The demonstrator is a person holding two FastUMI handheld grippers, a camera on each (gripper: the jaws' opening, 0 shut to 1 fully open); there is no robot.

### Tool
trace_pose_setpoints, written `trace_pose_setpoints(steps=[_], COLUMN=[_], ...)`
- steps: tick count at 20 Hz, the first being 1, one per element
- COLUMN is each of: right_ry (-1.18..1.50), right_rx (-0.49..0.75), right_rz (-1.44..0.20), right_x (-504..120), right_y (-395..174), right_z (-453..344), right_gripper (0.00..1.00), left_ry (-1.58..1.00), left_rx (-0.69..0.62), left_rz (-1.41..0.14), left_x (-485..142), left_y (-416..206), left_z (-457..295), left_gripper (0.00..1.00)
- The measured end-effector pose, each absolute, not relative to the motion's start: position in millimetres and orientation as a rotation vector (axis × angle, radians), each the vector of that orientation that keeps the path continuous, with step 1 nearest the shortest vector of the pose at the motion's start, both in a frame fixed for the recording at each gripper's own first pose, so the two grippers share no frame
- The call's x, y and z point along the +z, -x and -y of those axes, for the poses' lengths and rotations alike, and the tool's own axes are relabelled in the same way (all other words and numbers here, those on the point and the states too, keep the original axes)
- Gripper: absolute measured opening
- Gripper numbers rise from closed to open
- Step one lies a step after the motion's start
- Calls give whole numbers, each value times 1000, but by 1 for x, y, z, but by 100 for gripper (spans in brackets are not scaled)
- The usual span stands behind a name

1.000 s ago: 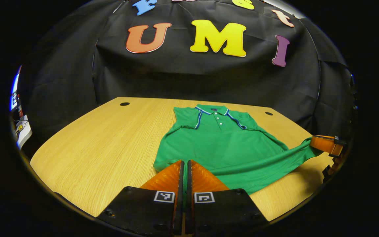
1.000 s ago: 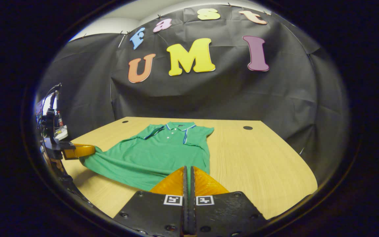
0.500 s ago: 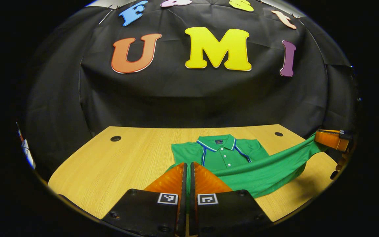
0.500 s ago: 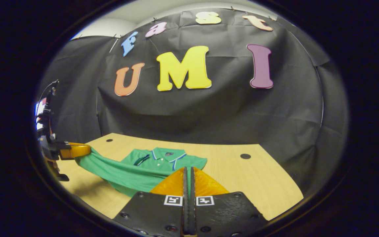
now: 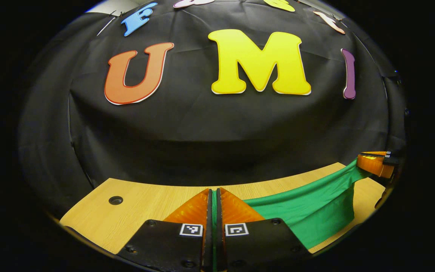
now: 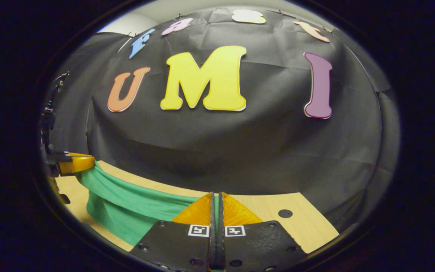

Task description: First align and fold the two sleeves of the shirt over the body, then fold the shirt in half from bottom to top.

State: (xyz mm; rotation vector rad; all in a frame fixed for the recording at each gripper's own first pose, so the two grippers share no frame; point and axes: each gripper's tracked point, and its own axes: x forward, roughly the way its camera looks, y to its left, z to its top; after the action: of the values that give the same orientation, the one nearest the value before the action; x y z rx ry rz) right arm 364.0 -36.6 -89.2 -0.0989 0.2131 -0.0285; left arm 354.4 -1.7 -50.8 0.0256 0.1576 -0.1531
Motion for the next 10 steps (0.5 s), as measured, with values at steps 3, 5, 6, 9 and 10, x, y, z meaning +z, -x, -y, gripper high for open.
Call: trace_pose_setpoints(steps=[3,5,6,9,10], right_ry=[47,47,65,152,159], right_rx=[-61,-77,-95,-128,-127], right_rz=[-222,-236,-239,-271,-289], right_x=[-100,-114,-122,-155,-165], right_y=[-414,-438,-446,-458,-460], right_z=[45,49,52,57,58], right_gripper=[0,0,0,0,0], left_ry=[-20,-59,-65,-125,-124], left_rx=[-180,-175,-191,-218,-221], left_rz=[-173,-214,-221,-258,-258], left_x=[-69,-98,-111,-136,-139], left_y=[-399,-428,-438,-446,-448], left_z=[7,5,10,18,19], left_gripper=[9,9,9,9,10])
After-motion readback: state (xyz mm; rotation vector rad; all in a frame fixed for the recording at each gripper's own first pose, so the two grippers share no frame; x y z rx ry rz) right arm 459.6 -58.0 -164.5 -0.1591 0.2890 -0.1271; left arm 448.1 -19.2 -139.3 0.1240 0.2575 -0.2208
